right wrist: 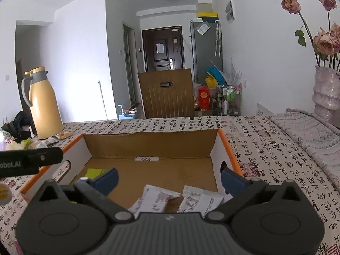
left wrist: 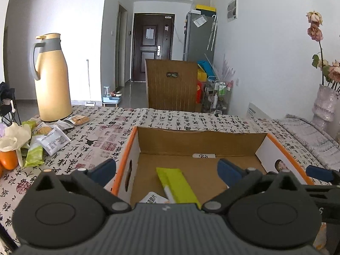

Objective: Organize snacks
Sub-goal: 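Carry the green bar and biscuit packet into the box and release both, then withdraw both grippers from the box back toward the snack pile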

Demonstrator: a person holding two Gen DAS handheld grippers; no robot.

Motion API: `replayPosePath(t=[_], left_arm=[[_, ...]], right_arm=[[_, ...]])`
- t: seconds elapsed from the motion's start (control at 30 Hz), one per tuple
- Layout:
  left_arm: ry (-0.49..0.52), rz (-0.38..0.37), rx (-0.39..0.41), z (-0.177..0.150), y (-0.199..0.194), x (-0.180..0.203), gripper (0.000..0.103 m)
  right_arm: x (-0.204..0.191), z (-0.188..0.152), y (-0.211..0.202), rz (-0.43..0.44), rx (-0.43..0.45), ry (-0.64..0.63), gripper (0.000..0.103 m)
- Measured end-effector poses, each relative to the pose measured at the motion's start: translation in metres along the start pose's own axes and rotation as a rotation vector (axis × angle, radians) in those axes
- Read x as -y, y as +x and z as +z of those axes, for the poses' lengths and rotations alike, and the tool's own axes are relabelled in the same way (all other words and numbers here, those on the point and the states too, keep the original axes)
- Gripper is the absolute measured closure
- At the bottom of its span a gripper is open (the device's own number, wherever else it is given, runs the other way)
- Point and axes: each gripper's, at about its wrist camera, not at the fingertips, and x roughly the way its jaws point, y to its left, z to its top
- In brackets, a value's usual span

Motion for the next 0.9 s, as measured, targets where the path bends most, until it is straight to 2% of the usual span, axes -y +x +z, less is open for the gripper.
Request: replayPosePath(t=[0.47, 0.9], left_arm=[[0.002, 0.021, 0.013, 0.007, -0.012, 0.005, 0.0], [0.013, 0.017, 0.027, 0.006, -0.054, 0.003, 0.0]], right_arm=[[-0.006, 0.006, -0.01, -0.011, 0.021, -0.012, 0.0], [-0.009, 0.012, -0.062, -0.017, 0.07, -0.03, 0.0]])
